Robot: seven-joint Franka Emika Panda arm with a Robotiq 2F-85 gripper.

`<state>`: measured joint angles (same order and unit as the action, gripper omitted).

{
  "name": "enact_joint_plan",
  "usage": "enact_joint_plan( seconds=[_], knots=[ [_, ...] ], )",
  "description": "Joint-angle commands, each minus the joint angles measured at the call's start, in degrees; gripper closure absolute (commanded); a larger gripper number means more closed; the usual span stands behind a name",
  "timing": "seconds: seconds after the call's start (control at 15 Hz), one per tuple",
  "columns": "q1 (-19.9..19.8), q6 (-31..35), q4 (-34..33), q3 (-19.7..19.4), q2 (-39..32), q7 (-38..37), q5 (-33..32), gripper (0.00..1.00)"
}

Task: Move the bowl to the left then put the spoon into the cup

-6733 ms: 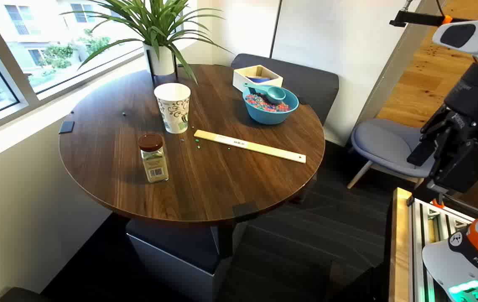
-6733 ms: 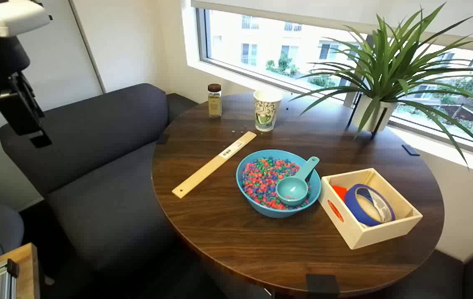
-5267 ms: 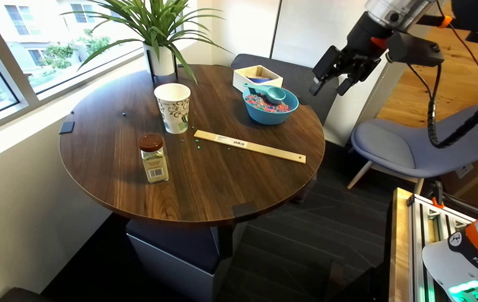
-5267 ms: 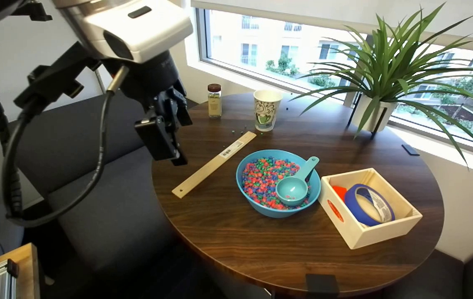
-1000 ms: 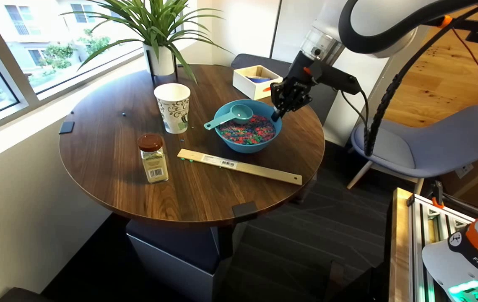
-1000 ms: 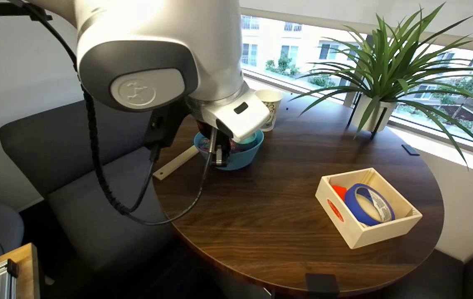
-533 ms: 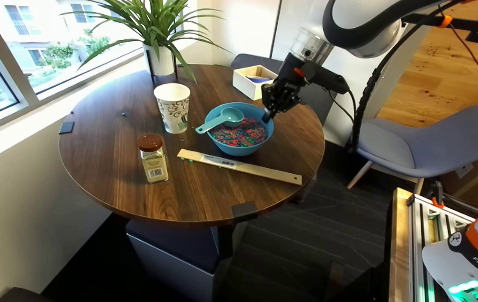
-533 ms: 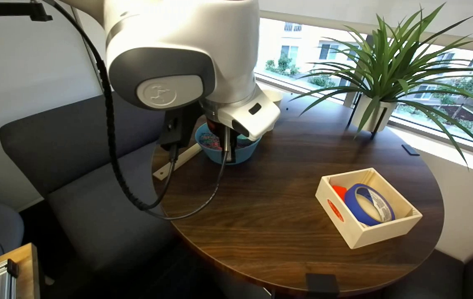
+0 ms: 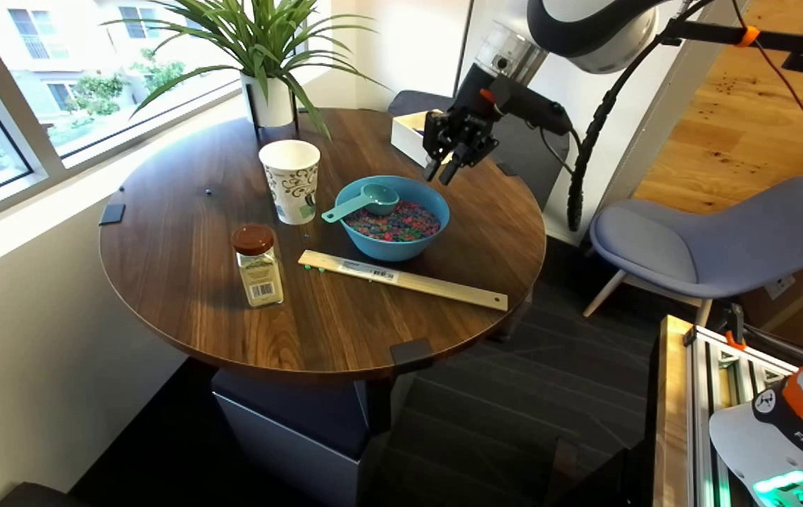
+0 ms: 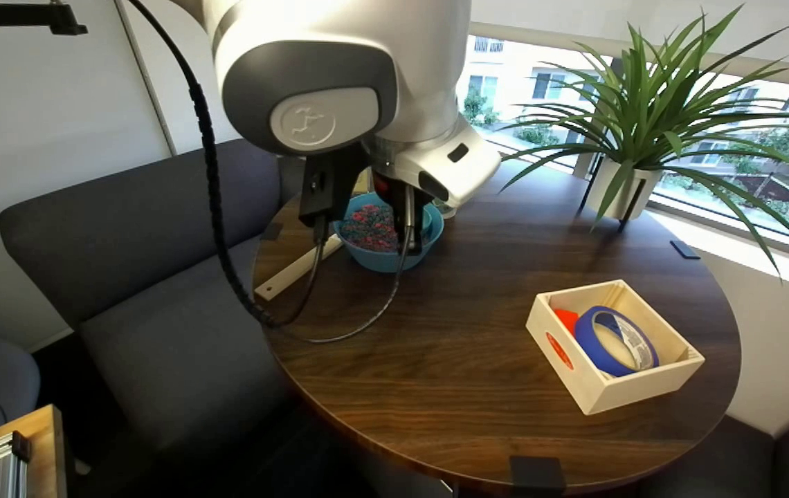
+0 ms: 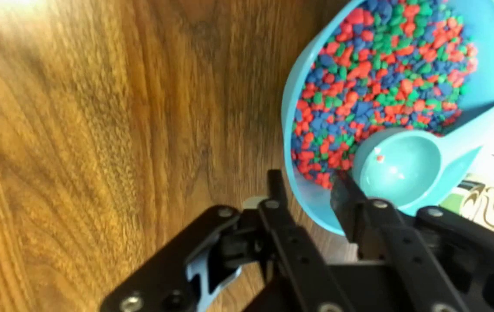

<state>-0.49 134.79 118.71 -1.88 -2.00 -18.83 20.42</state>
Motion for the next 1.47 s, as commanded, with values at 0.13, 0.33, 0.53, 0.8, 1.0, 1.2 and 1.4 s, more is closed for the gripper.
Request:
enact_joint_plan(
  seconds=[0.13,0.33,0.53,0.8,1.0,1.2,1.4],
  knots=[
    [1.6,-2.8,0.5,2.3,7.2,-10.4,-8.9,0.18],
    [3.2,-5.8,1.5,5.9,10.3,-15.7,-12.5,0.00],
    [4.2,-4.0,2.7,9.0,11.0,-22.9,-11.5,0.00],
    [5.3,1.1,4.0,13.7,9.4,-30.6,-22.2,0.00],
    [5.0,3.6,3.4,15.3,7.9,-43.1,-30.4,0.00],
    [5.9,2.6,3.1,14.2,8.1,-42.4,-29.5,0.00],
    [5.9,2.5,2.9,14.2,8.0,-43.6,-30.0,0.00]
  ],
)
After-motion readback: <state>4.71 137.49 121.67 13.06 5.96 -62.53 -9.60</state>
